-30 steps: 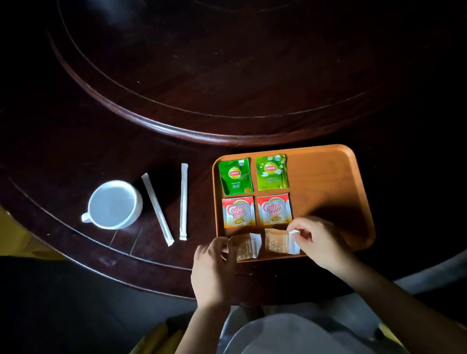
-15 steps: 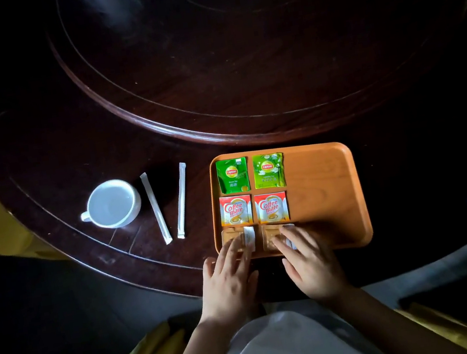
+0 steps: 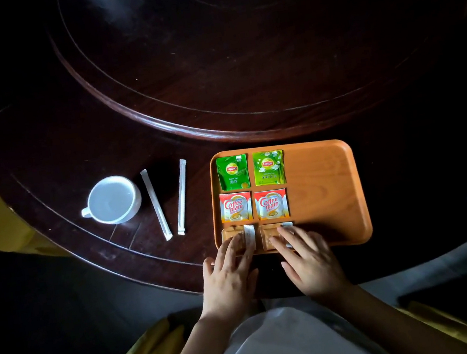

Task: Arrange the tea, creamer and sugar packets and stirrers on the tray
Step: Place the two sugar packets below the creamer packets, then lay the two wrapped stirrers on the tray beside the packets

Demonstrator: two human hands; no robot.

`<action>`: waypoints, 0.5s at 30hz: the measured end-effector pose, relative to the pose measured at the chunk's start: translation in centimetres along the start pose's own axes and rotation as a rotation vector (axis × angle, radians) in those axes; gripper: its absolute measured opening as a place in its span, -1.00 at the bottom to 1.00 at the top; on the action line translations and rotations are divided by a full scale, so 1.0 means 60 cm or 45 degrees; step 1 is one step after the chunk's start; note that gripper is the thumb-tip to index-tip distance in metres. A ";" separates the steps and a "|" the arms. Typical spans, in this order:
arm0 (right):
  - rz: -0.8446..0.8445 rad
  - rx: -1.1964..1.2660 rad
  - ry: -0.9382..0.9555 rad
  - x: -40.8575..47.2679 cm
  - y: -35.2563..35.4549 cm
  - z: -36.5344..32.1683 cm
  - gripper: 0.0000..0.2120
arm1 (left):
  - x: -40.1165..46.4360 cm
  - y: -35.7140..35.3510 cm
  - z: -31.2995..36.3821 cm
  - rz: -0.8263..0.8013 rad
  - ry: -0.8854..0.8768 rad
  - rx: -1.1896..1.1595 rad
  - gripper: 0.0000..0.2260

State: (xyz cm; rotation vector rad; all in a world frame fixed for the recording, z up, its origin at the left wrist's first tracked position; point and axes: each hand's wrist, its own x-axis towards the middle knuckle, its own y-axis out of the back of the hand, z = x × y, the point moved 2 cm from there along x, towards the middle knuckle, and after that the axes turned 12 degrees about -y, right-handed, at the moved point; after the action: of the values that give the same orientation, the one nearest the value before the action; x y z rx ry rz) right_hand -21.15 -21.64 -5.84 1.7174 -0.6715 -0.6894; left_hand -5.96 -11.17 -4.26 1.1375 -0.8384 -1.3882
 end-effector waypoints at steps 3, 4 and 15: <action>0.028 -0.019 0.006 0.002 0.002 -0.003 -0.61 | 0.003 -0.001 0.000 0.013 0.003 0.011 -0.54; 0.039 -0.021 0.007 0.003 0.004 -0.004 -0.62 | 0.005 0.000 0.000 0.023 0.006 0.016 -0.55; 0.272 0.051 0.029 0.073 0.066 -0.060 -0.72 | -0.010 0.058 -0.071 0.558 0.273 -0.154 -0.73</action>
State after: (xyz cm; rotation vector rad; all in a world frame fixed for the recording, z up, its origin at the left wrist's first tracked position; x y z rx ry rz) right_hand -15.90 -23.48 -1.67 1.6582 -0.8438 -0.5099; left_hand -0.89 -10.62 -2.11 0.9222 -0.7808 -0.9244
